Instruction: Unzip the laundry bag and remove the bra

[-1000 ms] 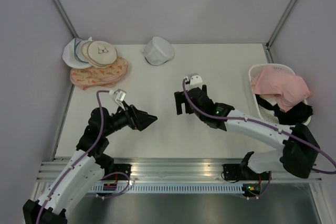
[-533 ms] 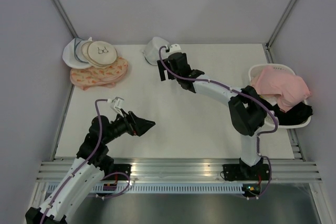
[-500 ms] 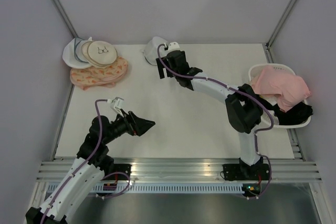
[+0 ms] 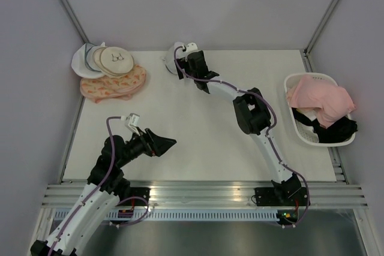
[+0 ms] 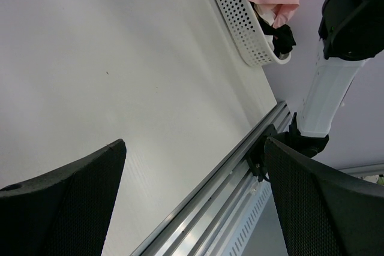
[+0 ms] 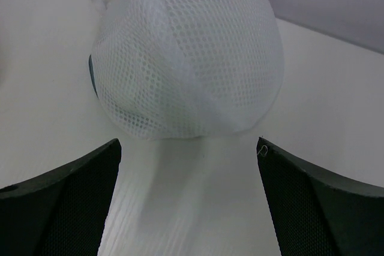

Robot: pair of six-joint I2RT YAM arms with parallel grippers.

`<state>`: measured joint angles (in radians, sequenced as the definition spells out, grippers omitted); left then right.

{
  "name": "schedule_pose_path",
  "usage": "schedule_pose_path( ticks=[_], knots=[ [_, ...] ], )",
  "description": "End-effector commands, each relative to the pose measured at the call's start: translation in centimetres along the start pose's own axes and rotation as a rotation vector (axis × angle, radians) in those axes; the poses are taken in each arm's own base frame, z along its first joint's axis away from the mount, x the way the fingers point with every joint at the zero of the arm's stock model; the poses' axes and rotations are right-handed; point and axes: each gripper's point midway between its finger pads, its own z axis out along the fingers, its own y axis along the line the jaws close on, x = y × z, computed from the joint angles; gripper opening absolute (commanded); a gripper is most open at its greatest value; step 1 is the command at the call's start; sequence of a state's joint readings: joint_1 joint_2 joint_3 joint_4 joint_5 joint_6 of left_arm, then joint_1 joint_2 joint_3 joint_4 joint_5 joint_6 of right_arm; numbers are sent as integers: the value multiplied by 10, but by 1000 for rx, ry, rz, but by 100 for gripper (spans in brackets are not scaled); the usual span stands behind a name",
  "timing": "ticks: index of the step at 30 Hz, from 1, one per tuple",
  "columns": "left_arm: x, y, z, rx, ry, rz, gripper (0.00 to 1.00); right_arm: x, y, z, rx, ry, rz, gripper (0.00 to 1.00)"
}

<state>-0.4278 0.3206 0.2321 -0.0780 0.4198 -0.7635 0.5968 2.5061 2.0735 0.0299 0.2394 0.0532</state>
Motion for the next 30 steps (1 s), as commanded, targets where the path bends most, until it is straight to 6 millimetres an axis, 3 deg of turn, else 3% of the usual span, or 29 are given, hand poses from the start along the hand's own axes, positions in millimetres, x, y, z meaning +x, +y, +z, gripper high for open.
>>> schedule_pose_path(
  ticks=[1, 2, 5, 8, 9, 13, 14, 16, 17, 18, 19, 20, 21, 22, 23, 24, 26, 28, 29, 30],
  knots=[
    [0, -1, -1, -7, 2, -30, 100, -42, 5, 19, -52, -208, -34, 98],
    [1, 0, -1, -9, 8, -31, 100, -52, 6, 22, -50, -270, -63, 98],
    [3, 1, 0, -16, 15, -32, 100, -37, 4, 39, -38, -269, -74, 98],
    [4, 4, 1, -29, 24, -35, 100, -45, -9, 56, -2, -295, -54, 98],
    [5, 6, 2, -34, 27, -37, 100, -33, -10, 62, 6, -281, -56, 98],
    [3, 8, 5, -46, 33, -27, 100, -39, -26, 66, 36, -311, -10, 95],
    [5, 10, 7, -56, 44, -31, 100, -39, -29, 67, 41, -310, 3, 91],
    [4, 10, 8, -54, 51, -29, 100, -41, -36, 66, 39, -307, 31, 66],
    [5, 11, 9, -59, 56, -32, 100, -31, -38, 67, 34, -291, 31, 54],
    [7, 12, 9, -62, 62, -34, 100, -43, -37, 61, 7, -306, 67, 33],
    [7, 12, 9, -61, 63, -31, 100, -45, -40, 58, -16, -307, 115, 26],
    [7, 13, 9, -63, 63, -33, 100, -35, -37, 56, -49, -289, 136, 21],
    [7, 12, 9, -60, 59, -31, 100, -55, -29, 44, -131, -312, 169, 15],
    [6, 13, 9, -62, 53, -31, 100, -59, -38, 40, -153, -309, 259, 11],
    [5, 12, 8, -60, 46, -29, 100, -52, -29, 34, -230, -282, 313, 6],
    [3, 10, 7, -56, 37, -25, 100, -72, -32, 20, -280, -300, 371, 0],
    [1, 12, 7, -64, 24, -20, 100, -69, -30, 1, -435, -256, 563, 0],
    [0, 12, 7, -64, 17, -22, 100, -89, -36, -28, -564, -260, 675, 0],
    [-1, 11, 7, -64, 12, -22, 100, -69, -33, -35, -597, -185, 779, 0],
    [-1, 12, 7, -66, 10, -21, 100, -80, -32, -53, -640, -183, 817, 0]
  ],
)
